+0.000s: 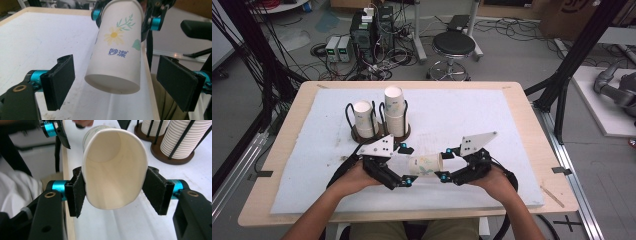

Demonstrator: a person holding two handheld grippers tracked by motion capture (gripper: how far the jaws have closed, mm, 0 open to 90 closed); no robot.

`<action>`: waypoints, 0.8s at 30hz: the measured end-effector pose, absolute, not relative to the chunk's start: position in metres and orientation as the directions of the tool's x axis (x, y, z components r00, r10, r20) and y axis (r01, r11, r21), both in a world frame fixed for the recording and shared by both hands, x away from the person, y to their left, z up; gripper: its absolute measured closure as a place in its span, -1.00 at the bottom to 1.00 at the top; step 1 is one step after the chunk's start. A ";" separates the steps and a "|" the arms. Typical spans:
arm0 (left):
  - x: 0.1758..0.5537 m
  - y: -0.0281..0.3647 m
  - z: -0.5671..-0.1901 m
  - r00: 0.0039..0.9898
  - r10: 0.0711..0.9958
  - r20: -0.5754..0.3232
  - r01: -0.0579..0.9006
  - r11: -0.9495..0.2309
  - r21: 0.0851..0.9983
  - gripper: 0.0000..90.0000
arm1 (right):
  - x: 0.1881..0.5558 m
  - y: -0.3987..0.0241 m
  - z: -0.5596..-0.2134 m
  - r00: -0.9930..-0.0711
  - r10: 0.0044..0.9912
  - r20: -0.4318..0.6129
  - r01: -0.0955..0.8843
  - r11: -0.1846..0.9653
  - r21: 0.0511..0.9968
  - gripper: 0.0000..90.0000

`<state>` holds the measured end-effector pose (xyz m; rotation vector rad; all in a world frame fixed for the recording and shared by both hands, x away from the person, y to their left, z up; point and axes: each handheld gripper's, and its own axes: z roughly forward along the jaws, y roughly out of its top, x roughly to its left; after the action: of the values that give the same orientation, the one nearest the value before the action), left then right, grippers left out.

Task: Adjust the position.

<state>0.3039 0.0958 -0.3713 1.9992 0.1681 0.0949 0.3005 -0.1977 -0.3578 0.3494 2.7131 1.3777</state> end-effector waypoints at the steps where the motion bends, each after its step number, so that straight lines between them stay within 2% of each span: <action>1: 0.305 0.095 -0.370 0.987 0.159 -0.008 0.075 -0.423 0.903 -0.66 | 0.301 -0.195 -0.354 -0.973 0.230 0.017 0.154 0.593 0.791 -0.14; 10: 0.308 0.085 -0.361 0.991 0.130 0.006 0.058 -0.486 0.872 -0.65 | 0.306 -0.174 -0.323 -0.984 0.161 -0.077 0.069 0.742 0.666 -0.14; 24: 0.310 0.078 -0.366 0.993 0.122 -0.004 0.069 -0.538 0.840 -0.56 | 0.307 -0.145 -0.301 -0.986 0.090 -0.137 0.012 0.875 0.484 -0.15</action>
<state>0.3095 0.0777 -0.3661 2.1411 0.1333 0.0670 0.3068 -0.1446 -0.3014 0.0790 2.8902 0.7451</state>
